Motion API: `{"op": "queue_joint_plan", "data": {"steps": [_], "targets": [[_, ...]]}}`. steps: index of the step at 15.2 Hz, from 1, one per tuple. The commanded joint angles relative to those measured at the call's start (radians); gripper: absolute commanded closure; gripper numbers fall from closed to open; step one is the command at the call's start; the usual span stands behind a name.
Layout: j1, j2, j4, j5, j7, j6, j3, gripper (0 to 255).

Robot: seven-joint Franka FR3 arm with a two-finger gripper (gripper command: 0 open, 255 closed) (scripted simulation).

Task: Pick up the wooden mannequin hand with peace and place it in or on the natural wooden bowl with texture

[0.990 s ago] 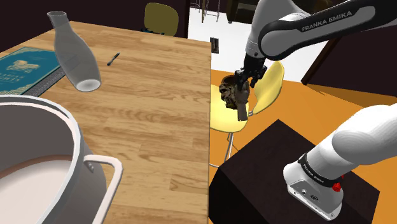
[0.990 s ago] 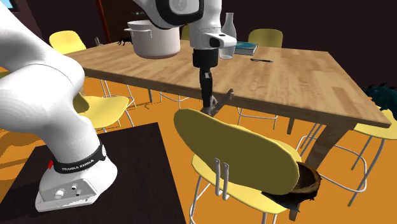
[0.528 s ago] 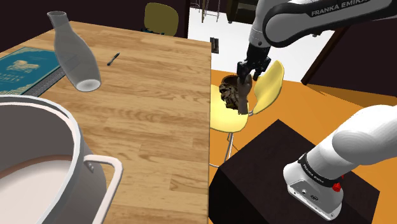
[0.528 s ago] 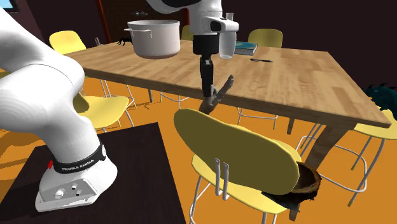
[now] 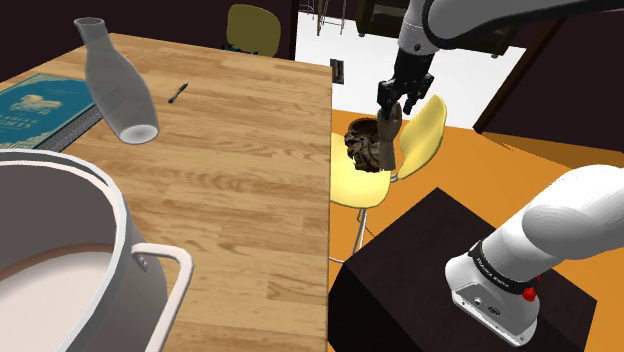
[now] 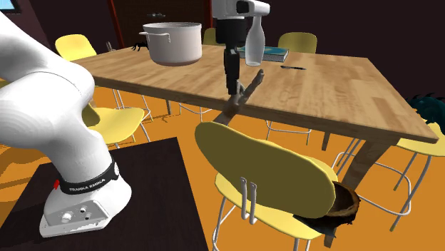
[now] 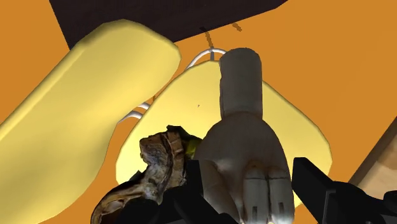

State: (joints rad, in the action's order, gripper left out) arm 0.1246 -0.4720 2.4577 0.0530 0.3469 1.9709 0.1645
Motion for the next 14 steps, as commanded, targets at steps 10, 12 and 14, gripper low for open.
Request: {"op": "queue_joint_plan", "data": {"steps": [10, 12, 14], "targets": [[0.093, 0.242, -0.293, 0.069, -0.171, -0.034, -0.118, 255], [0.108, 0.297, -0.363, 0.075, -0.204, -0.046, -0.137, 255], [0.122, 0.353, -0.438, 0.078, -0.236, -0.061, -0.155, 255]]}}
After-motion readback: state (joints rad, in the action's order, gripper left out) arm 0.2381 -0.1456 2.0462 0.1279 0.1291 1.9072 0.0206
